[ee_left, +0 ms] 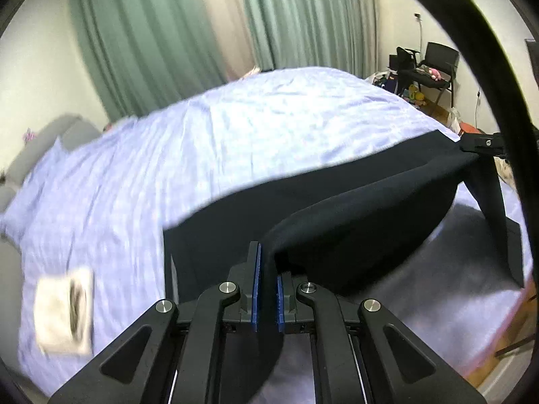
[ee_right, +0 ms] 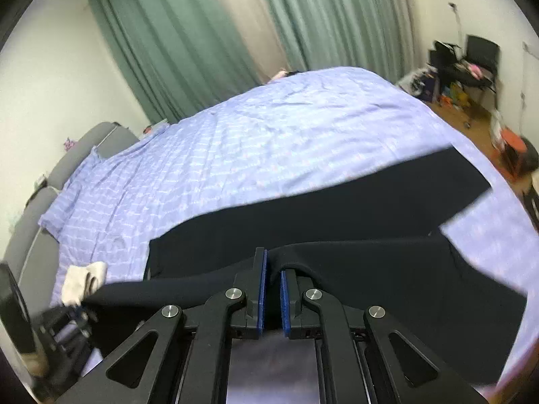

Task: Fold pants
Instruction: 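Lift the waistband with both grippers and lay one leg over the other, then open both grippers and raise them off the trousers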

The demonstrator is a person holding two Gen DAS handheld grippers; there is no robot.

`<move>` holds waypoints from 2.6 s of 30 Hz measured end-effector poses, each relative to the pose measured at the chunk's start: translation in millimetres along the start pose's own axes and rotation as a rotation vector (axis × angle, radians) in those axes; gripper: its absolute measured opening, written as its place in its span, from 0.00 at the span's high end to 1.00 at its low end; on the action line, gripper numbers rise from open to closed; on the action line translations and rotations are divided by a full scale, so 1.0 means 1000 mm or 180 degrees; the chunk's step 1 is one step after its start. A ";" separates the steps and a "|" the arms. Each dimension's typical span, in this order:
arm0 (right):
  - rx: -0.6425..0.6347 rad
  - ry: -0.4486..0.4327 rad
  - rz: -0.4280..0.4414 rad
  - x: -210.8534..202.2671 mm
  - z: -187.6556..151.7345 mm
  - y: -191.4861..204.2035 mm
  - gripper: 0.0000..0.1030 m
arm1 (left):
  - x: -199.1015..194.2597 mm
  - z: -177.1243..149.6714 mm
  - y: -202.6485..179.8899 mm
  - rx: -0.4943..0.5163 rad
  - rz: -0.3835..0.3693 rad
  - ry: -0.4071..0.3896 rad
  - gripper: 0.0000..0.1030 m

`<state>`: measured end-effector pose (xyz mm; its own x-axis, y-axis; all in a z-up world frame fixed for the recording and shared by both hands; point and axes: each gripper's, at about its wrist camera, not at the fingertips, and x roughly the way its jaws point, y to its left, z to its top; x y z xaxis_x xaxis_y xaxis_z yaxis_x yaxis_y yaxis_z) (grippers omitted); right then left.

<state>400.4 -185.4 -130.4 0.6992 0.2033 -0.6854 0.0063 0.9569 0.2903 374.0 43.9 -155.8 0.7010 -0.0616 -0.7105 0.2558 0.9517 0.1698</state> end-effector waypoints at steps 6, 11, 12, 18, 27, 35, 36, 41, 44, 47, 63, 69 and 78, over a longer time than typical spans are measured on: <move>-0.0208 0.0043 -0.0086 0.080 0.046 -0.007 0.93 | 0.091 0.053 0.019 0.0462 -0.0004 -0.0019 0.91; -0.0392 0.0107 -0.0224 0.143 0.070 -0.012 0.93 | 0.175 0.085 0.043 0.0416 -0.0070 0.0291 0.91; -0.0477 0.0130 -0.0257 0.158 0.073 -0.010 0.93 | 0.194 0.090 0.048 0.0383 -0.0082 0.0400 0.91; -0.0727 0.0487 -0.0476 0.234 0.072 -0.005 0.93 | 0.281 0.088 0.064 0.0153 -0.0272 0.0967 0.89; -0.0649 0.0705 -0.0427 0.237 0.062 -0.007 0.44 | 0.258 0.082 0.069 -0.0124 -0.0148 0.0704 0.35; -0.0586 0.0347 -0.0317 0.128 0.051 0.009 0.33 | 0.150 0.077 0.053 -0.0137 -0.0521 0.0457 0.34; -0.0602 0.0322 -0.0326 0.110 0.047 0.010 0.33 | 0.133 0.074 0.048 -0.0117 -0.0575 0.0459 0.34; -0.0608 0.0290 -0.0366 0.030 0.032 0.017 0.33 | 0.054 0.068 0.017 -0.0011 -0.0726 0.0345 0.29; -0.0534 0.0240 -0.0436 -0.022 0.021 0.019 0.27 | 0.016 0.065 0.002 0.0037 -0.0809 0.0269 0.23; -0.0438 0.0175 -0.0555 -0.063 0.011 0.014 0.26 | -0.020 0.062 -0.014 0.0058 -0.1001 0.0195 0.19; -0.0562 0.0317 -0.0515 -0.154 -0.038 -0.082 0.26 | -0.083 0.035 -0.123 -0.0255 -0.0749 0.0012 0.16; -0.0806 0.0633 -0.0114 -0.141 -0.053 -0.152 0.26 | -0.086 0.018 -0.190 -0.0747 -0.0403 0.0149 0.16; -0.1075 0.1154 0.0080 -0.098 -0.087 -0.210 0.26 | -0.050 -0.018 -0.254 -0.0998 -0.0014 0.0507 0.16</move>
<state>268.3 -387.8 -182.3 0.4022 0.2289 -0.8864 -0.2814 0.9523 0.1182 262.2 -189.3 -175.3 0.5813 -0.0417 -0.8126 0.0242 0.9991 -0.0340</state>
